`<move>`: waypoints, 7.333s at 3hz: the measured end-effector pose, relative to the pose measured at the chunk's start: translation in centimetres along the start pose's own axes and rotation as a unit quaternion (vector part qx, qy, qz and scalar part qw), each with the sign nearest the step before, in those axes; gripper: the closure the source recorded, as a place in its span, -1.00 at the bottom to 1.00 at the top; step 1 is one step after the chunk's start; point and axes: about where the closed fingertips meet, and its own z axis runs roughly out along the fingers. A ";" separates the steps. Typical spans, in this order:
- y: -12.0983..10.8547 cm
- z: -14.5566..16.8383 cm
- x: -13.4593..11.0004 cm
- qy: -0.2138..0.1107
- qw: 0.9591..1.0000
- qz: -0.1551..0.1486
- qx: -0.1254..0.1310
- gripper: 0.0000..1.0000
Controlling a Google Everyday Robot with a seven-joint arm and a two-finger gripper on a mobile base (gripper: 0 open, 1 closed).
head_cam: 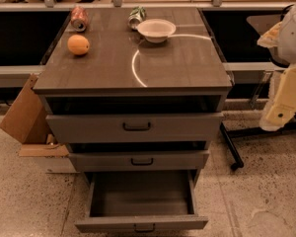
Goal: Close bottom drawer
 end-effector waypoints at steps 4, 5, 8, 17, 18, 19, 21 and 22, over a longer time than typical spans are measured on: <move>1.8 4.3 -0.4 -0.029 0.999 -0.036 -0.027 -1.00; 1.9 4.7 -0.3 -0.027 0.999 -0.037 -0.028 -1.00; 5.7 15.1 1.4 -0.033 0.994 -0.049 -0.095 -1.00; 17.2 36.7 0.2 -0.066 0.971 -0.138 -0.181 -1.00; 17.7 37.9 0.2 -0.076 0.967 -0.156 -0.189 -1.00; 19.0 41.4 0.5 -0.096 0.956 -0.186 -0.205 -1.00; 23.2 50.4 1.4 -0.110 0.945 -0.204 -0.229 -1.00; 26.0 55.1 1.9 -0.122 0.937 -0.198 -0.260 -1.00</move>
Offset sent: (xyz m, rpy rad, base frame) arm -0.0127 0.0122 0.0080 -0.0145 0.0125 0.0593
